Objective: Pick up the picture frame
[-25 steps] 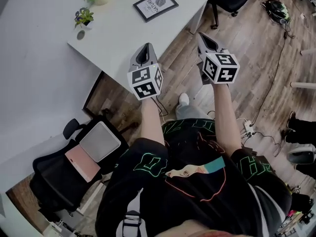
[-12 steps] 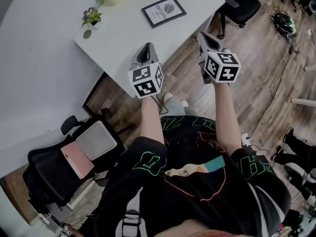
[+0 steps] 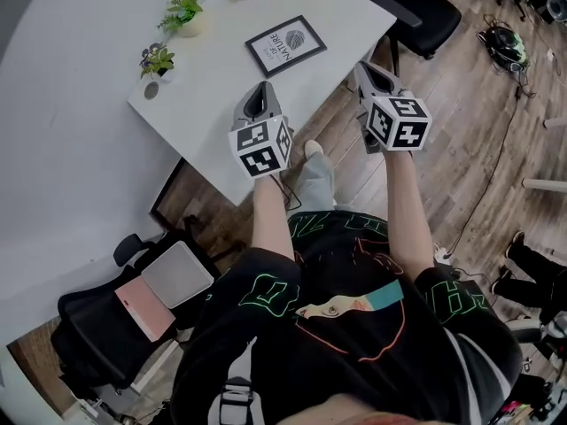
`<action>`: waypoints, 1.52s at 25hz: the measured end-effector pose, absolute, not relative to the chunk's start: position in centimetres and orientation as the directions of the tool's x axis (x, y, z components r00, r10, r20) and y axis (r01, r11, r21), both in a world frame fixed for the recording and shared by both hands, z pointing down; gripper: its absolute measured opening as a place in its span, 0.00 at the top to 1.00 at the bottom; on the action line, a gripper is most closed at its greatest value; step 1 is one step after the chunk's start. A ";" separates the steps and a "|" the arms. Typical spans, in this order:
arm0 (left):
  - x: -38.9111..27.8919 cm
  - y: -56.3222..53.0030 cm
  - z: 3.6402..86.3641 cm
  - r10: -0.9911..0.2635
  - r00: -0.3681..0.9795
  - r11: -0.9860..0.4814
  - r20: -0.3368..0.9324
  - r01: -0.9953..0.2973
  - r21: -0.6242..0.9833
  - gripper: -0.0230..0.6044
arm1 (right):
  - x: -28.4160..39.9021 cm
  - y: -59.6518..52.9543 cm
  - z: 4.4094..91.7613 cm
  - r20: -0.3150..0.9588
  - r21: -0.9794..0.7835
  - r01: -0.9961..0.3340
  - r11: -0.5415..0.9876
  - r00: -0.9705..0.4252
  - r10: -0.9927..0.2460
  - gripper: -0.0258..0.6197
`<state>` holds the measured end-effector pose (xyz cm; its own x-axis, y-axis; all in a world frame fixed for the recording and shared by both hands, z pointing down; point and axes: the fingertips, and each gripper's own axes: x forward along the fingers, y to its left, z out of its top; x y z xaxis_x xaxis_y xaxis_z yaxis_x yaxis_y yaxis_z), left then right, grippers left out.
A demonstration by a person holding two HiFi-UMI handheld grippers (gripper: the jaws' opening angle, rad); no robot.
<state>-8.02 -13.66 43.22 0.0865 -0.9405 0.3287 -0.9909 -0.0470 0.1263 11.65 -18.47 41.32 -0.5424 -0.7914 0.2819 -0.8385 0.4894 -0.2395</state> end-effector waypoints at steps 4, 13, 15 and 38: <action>-8.0 -16.1 45.2 -0.925 0.089 -0.042 0.371 -0.990 0.134 0.96 | 11.6 -21.1 43.1 0.317 -0.249 -0.843 0.476 -0.535 -0.783 0.95; -9.8 -20.4 50.0 -0.880 0.059 0.013 0.471 -0.989 0.148 0.96 | 8.9 -26.2 47.7 0.401 -0.279 -0.825 0.492 -0.565 -0.721 0.95; -10.4 -21.1 51.0 -0.869 0.050 0.029 0.492 -0.988 0.152 0.96 | 8.2 -27.1 48.7 0.422 -0.283 -0.821 0.497 -0.572 -0.704 0.95; -15.1 -25.0 59.5 -0.762 0.018 0.190 0.648 -0.950 0.250 0.85 | 3.3 -34.4 56.1 0.596 -0.224 -0.812 0.540 -0.552 -0.583 0.92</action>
<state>-15.10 -24.99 59.45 0.0183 -0.7617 0.6477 -0.9495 0.1897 0.2499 3.33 -34.37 56.05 -0.5521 -0.5827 0.5963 -0.8115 0.5397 -0.2240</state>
